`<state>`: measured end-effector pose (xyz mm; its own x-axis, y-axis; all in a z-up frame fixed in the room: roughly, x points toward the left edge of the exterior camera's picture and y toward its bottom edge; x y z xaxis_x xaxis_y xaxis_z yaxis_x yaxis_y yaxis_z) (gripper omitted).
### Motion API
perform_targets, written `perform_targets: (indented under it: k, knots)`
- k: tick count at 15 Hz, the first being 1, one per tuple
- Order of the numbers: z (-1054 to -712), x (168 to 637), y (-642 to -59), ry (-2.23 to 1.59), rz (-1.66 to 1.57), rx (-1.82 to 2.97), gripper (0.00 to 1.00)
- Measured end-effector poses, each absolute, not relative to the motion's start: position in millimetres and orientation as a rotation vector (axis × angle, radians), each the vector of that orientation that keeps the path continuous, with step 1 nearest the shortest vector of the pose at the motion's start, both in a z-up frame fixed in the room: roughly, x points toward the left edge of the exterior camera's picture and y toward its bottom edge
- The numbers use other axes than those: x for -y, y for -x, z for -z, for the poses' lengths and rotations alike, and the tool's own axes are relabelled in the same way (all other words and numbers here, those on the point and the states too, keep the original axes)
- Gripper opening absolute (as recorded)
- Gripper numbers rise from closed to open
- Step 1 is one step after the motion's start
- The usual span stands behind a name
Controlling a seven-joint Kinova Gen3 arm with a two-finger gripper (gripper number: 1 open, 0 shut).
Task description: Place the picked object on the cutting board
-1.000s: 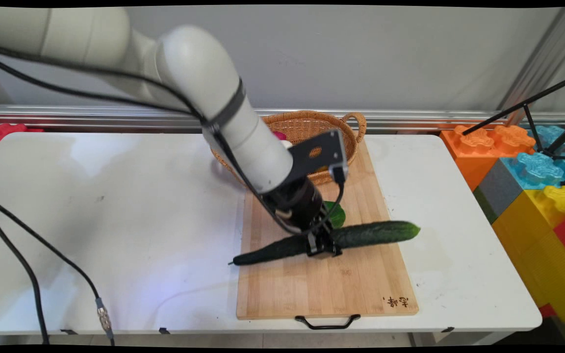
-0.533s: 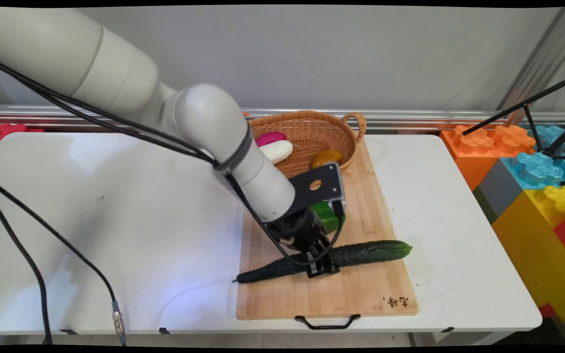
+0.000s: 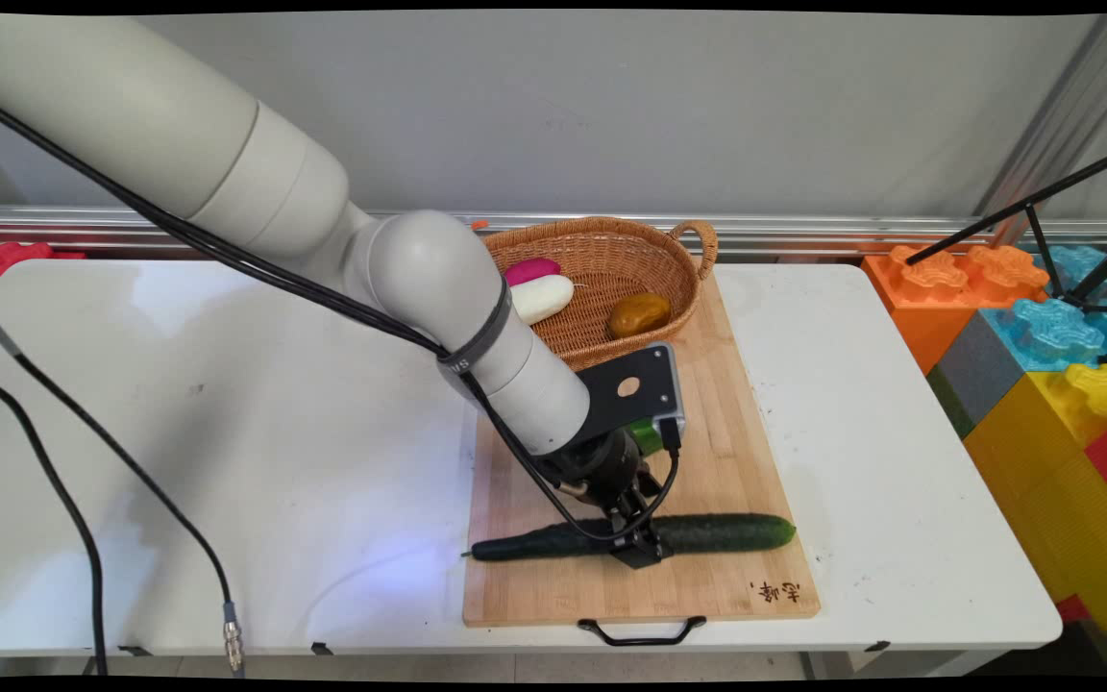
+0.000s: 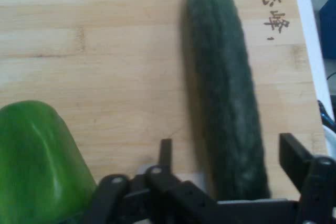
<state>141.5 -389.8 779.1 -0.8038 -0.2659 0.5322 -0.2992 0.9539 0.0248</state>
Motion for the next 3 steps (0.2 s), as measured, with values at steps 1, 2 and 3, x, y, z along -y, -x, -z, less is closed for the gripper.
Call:
perform_targets:
  k: [1,2,3]
  knots:
    - [-776.3,390.7,-140.9,-0.397,-0.085,2.553,1.00]
    - [-774.1,391.3,-141.2,-0.397,-0.087,2.555,1.00]
    - [-771.7,391.8,-142.1,-0.397,-0.089,2.559,1.00]
